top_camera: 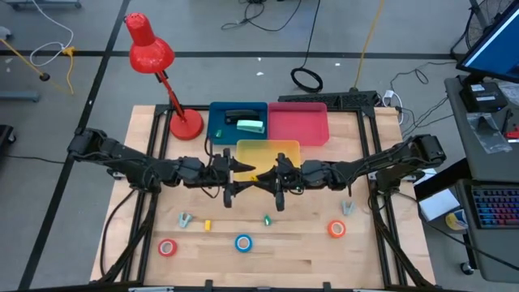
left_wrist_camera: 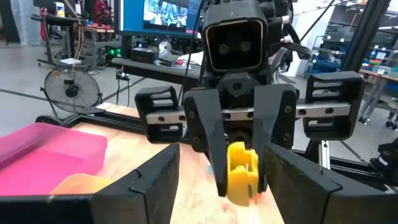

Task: Pick and place Stapler, Stapler remover, tape
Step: Put the right yellow stapler into the blue bin

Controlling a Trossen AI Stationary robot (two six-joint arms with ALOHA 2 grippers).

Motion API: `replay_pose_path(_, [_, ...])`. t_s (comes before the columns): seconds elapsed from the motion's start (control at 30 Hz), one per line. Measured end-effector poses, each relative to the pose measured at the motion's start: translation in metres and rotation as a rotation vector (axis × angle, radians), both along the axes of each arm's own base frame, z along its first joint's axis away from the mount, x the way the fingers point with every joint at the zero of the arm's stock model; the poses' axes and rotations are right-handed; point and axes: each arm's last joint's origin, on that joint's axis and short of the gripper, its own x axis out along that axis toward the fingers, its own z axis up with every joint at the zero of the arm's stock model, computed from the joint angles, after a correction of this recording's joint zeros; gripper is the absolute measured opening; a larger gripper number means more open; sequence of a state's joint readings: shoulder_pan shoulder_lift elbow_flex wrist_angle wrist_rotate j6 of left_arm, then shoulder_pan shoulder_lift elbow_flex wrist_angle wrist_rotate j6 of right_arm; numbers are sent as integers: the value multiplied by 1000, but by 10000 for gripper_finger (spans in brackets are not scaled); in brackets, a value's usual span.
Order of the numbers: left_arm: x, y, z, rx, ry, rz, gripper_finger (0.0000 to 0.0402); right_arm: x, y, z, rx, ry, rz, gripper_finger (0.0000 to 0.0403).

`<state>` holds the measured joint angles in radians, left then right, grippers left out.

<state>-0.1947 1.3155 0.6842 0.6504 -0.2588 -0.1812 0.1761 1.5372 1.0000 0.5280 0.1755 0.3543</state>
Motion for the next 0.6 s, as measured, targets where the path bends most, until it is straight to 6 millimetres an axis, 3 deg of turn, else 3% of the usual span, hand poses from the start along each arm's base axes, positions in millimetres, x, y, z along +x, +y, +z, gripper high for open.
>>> replay_pose_path(0.47, [0,-1,-3,-31,31,-24,229,0,0,3,-2,-33,-6,54])
replay_pose_path(0.6, [0,-1,-3,-32,29,-28,210,0,0,3,-3,-31,-6,54])
